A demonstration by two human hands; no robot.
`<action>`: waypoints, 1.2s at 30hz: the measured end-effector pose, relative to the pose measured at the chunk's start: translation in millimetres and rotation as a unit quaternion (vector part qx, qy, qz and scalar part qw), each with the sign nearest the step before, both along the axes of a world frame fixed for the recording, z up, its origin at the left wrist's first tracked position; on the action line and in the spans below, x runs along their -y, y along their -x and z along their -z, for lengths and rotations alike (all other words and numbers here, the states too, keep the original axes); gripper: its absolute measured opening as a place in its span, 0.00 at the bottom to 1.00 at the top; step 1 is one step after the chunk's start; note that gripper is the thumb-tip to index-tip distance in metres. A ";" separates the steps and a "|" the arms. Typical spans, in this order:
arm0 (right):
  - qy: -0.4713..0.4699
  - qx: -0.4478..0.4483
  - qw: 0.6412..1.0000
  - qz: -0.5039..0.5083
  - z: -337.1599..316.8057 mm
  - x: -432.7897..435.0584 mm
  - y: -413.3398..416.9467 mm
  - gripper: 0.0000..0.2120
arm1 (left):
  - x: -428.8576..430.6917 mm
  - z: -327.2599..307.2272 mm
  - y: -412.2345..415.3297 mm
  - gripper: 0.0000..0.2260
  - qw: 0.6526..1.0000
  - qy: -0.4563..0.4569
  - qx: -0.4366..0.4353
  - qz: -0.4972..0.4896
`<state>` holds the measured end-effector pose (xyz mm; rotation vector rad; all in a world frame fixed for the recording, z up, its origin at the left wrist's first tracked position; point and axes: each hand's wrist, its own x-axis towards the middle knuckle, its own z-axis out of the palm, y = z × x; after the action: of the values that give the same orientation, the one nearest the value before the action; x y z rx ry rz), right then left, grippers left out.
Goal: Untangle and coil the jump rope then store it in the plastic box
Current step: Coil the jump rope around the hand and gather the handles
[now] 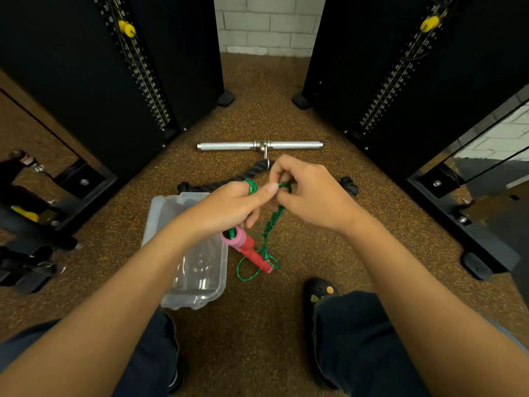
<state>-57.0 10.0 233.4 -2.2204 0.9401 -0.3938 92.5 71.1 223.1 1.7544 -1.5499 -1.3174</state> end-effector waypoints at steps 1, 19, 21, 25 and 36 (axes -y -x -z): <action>-0.009 0.008 1.000 0.004 -0.8 1.2 0.9 0.05 | -1.0 -1.8 -1.0 0.28 1.000 -0.013 0.007 0.022; -0.151 0.031 0.988 0.011 12.6 8.6 -0.8 0.03 | 2.1 -20.8 -19.3 0.13 0.800 0.054 -0.579 -0.143; -0.155 0.021 0.988 0.002 11.3 8.0 -1.3 0.03 | 1.6 -19.9 -20.1 0.12 0.845 0.079 -0.500 -0.171; -0.135 0.004 0.991 -0.022 6.8 3.9 -3.2 0.03 | 3.2 -16.1 -12.3 0.15 0.888 0.072 -0.418 -0.179; 0.003 -0.073 0.992 -0.107 3.4 -7.8 -9.7 0.12 | 5.8 -5.1 -3.7 0.18 0.894 0.048 -0.383 -0.225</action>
<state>-47.4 17.8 229.9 -2.3519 0.7632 -0.1373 96.2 65.3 228.2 1.1842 -0.6993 -1.4007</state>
